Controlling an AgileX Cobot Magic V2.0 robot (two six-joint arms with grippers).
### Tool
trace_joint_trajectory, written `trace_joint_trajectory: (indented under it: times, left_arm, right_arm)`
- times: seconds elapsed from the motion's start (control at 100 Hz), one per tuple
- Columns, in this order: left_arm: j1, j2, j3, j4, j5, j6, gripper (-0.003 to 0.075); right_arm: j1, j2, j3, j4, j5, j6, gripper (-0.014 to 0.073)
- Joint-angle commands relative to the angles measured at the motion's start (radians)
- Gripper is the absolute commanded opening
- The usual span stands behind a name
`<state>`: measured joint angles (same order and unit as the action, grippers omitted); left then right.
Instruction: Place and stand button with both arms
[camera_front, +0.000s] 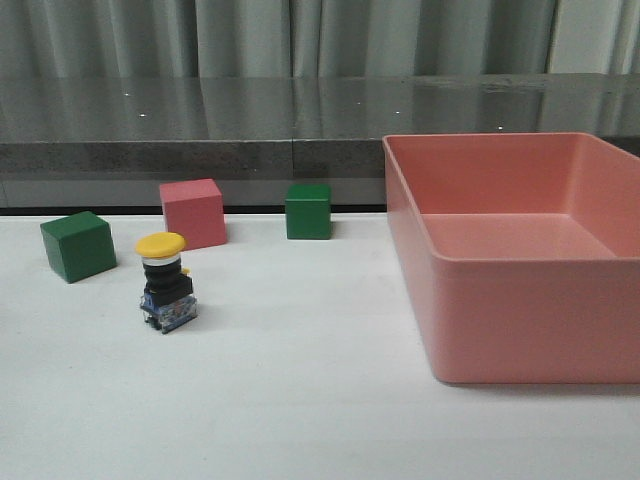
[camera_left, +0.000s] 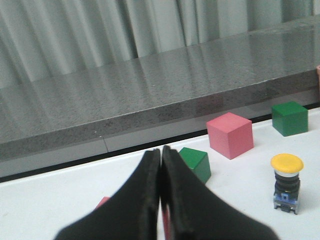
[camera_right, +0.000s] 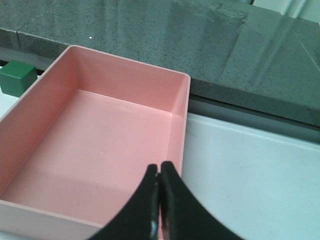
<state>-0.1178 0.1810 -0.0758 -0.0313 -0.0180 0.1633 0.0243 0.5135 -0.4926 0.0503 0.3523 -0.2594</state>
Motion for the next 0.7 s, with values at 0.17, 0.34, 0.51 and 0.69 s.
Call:
trace_joint_trajectory:
  times: [0.17, 0.34, 0.51, 0.69]
  left_arm:
    - [0.091, -0.224, 0.108, -0.001, -0.09, -0.077, -0.0019]
    - [0.098, -0.215, 0.105, 0.003, -0.079, -0.081, -0.0019]
    - [0.098, -0.215, 0.105, -0.004, -0.08, -0.081, -0.0019]
    - [0.098, -0.215, 0.105, -0.004, -0.082, -0.081, -0.0019]
  right_arm:
    - [-0.006, 0.001, -0.027, -0.001, -0.082, 0.0, -0.0061]
    - [-0.006, 0.001, -0.027, -0.001, -0.08, 0.0, -0.0061]
    - [-0.006, 0.001, -0.027, -0.001, -0.079, 0.0, -0.0061]
    - [-0.006, 0.001, -0.027, -0.001, -0.079, 0.0, -0.0061]
